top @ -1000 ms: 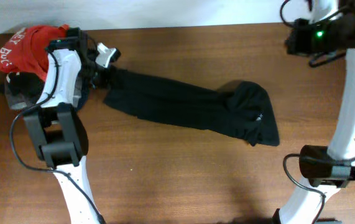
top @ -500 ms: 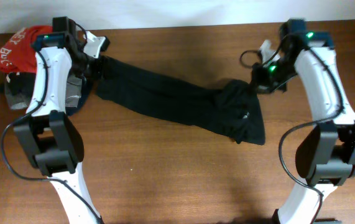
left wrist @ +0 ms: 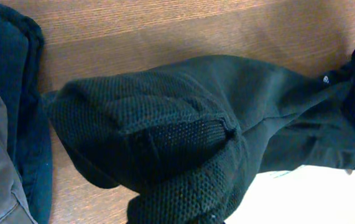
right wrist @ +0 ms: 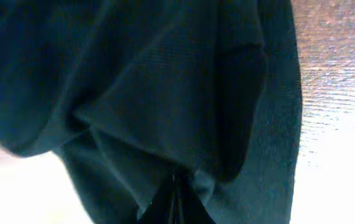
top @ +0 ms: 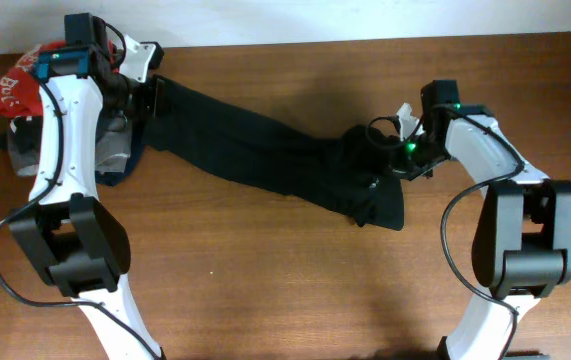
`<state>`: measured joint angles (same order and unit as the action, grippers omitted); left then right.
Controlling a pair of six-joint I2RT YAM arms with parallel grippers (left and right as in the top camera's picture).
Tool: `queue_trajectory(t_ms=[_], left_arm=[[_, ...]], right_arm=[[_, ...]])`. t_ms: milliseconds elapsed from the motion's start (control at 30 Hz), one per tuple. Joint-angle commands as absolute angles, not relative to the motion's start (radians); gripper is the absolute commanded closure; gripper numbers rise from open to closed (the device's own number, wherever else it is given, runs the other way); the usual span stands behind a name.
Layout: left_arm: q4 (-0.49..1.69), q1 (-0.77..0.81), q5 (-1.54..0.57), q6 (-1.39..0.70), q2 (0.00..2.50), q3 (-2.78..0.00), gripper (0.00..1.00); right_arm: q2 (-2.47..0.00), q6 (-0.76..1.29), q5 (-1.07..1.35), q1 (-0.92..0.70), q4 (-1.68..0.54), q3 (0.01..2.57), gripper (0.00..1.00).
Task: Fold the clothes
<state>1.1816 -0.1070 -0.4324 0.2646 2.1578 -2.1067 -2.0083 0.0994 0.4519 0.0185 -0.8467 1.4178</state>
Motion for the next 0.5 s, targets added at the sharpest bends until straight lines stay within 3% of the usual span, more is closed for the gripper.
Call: queue_trajectory(t_ms=[0, 267, 467], left_arm=[[1.182, -0.105, -0.428, 0.251, 2.120, -2.131, 0.99], [1.194, -0.050, -0.423, 0.263, 2.107, -2.131, 0.99], [1.194, 0.067, -0.262, 0.263, 2.111, -2.131, 0.99]], right_arm=[[-2.005, 0.160, 0.459, 0.012, -0.791, 1.360, 0.96], [-2.014, 0.219, 0.448, 0.013, -0.694, 1.288, 0.96], [-2.021, 0.219, 0.450, 0.013, -0.695, 1.288, 0.96]])
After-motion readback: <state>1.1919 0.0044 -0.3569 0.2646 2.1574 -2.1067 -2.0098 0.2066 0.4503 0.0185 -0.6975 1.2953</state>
